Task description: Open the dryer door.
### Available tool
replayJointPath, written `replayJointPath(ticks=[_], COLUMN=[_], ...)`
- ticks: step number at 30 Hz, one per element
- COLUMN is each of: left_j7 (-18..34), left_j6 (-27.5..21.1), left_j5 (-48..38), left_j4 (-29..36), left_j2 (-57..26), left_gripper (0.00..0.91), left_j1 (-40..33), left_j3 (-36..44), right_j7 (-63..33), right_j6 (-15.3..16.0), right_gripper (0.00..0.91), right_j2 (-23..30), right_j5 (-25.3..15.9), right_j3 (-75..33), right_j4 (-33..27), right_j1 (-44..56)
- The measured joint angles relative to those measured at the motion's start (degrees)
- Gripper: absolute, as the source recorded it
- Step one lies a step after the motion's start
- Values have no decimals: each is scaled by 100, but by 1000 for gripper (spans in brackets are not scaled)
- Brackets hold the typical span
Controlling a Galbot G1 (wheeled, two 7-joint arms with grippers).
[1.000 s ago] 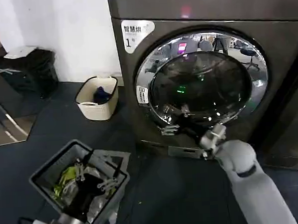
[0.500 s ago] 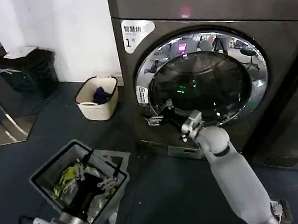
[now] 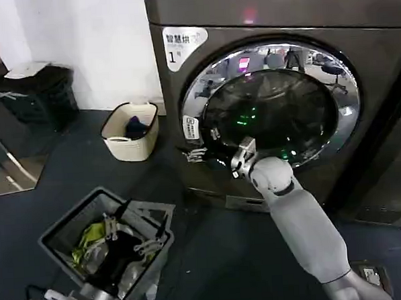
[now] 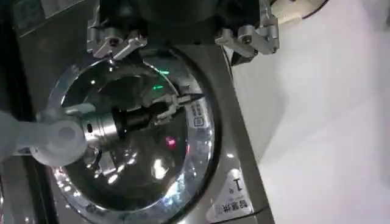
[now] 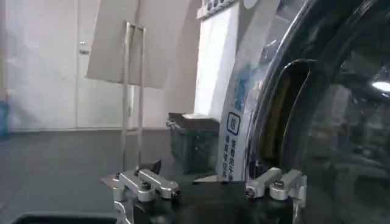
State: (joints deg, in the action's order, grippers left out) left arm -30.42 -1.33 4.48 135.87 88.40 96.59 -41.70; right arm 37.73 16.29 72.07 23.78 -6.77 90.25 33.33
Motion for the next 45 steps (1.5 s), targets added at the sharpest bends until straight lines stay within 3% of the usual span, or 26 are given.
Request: replayJointPath(ticks=[9, 20, 24, 35, 45], left_j7=[-82, 489, 583, 753, 558], left_j6=[-358, -1111, -1123, -561, -470], left_j5=[-1002, -2913, -3419, -4903, -5061], left_j4=[-298, -812, -967, -2141, -3396], left_j2=[-334, -1505, -2063, -3708, -3894], left_gripper=[907, 907, 907, 907, 907], left_j1=[-402, -1259, -1630, -3109, -5094], left_j3=[-397, -491, -288, 1246, 3245], right_j7=[1264, 2682, 2970, 3516, 3844], right_j6=[-140, -270, -268, -255, -614], right_gripper=[907, 907, 907, 907, 907], right_j2=[-545, -1253, -1432, -1764, -1893], right_j5=[254, 434, 604, 1086, 1373], right_j3=[-192, -842, -1082, -1938, -2982], right_j4=[556, 1767, 2085, 2632, 2704], right_j1=[509, 1694, 2046, 2933, 3664])
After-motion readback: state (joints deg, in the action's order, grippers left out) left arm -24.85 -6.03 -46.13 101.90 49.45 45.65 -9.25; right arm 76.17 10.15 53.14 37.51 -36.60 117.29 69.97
